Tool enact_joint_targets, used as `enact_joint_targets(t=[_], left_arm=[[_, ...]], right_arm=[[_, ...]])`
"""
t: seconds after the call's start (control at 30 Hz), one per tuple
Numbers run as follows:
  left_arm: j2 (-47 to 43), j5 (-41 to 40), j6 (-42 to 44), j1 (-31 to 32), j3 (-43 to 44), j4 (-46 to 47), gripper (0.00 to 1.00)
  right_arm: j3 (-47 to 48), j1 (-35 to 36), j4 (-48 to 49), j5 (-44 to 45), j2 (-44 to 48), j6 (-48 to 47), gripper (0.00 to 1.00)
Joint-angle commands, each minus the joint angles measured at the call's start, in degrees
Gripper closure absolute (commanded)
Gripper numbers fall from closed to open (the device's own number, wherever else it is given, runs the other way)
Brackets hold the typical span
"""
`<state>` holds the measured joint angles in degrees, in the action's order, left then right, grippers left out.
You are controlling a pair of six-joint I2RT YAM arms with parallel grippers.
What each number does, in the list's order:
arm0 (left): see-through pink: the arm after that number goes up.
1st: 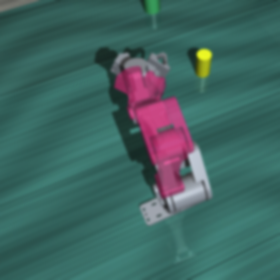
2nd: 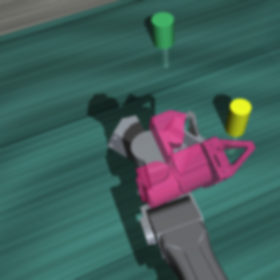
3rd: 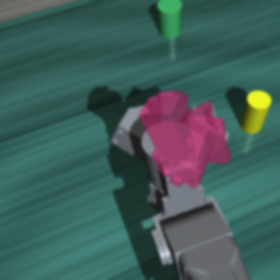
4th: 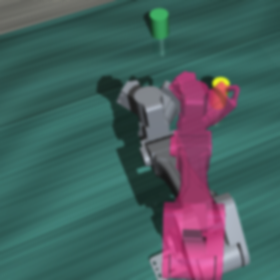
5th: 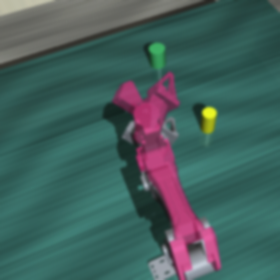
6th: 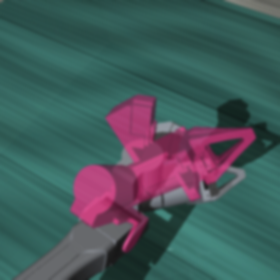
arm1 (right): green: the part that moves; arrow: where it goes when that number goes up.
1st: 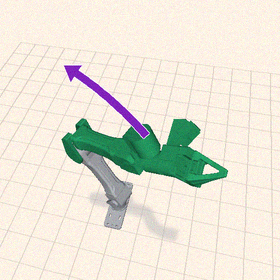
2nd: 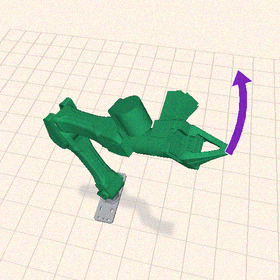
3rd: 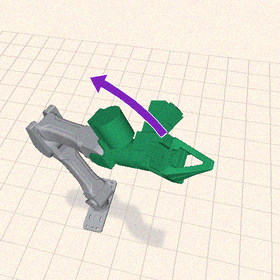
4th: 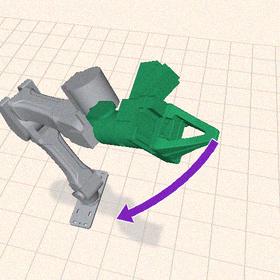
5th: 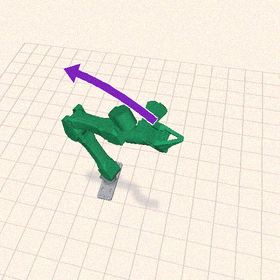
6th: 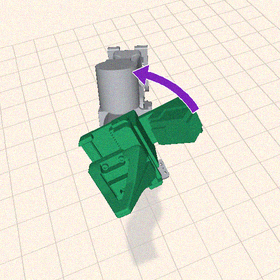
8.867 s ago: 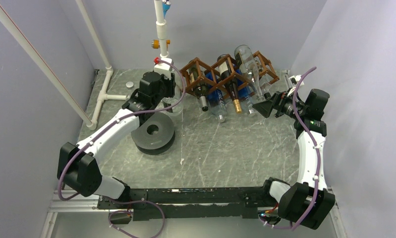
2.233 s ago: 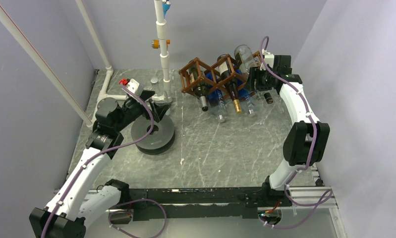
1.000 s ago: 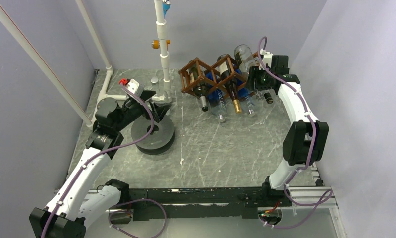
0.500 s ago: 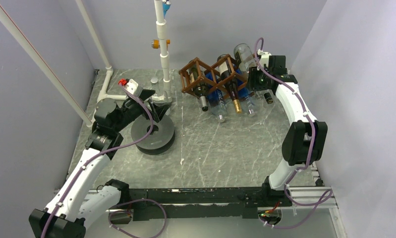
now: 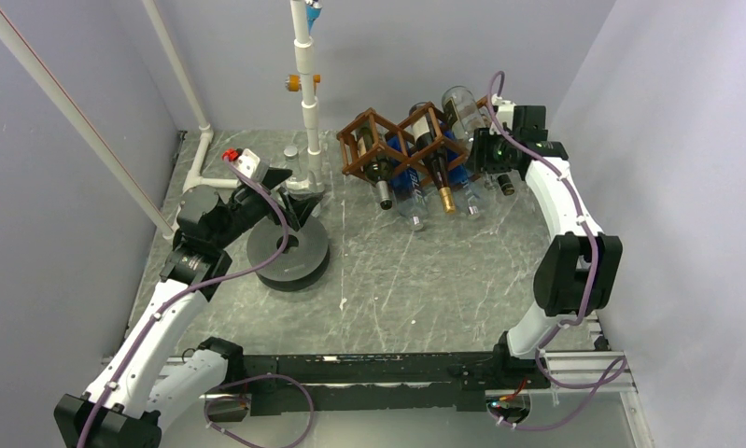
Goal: Take the wine bottle off the wine rack
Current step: Pick up the wine bottle from the wine rack.
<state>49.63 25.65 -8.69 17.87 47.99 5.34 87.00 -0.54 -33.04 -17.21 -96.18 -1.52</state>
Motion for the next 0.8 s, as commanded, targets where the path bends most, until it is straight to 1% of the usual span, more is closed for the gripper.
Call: enact_joint_targets(t=[0.0,0.17,0.5,0.77], left_arm=[[-0.93,0.89,-0.19,-0.11,0.27,2.37,0.01],[-1.02,0.81,-0.11,-0.11,0.26,2.24,0.01],[-1.20,0.78,-0.05,-0.14,0.18,2.28,0.01],[-1.03,0.72,-0.10,-0.11,0.18,2.28,0.01]], right_arm=[[0.58,-2.17,5.27,-5.50,4.95,1.43,1.00],[0.11,-3.65,6.79,-9.79,5.47,3.36,1.00],[0.11,-6.36,9.82,-15.06,6.94,5.99,1.00],[-1.36,-9.63,13.64,-23.45,7.16,10.91,1.00]])
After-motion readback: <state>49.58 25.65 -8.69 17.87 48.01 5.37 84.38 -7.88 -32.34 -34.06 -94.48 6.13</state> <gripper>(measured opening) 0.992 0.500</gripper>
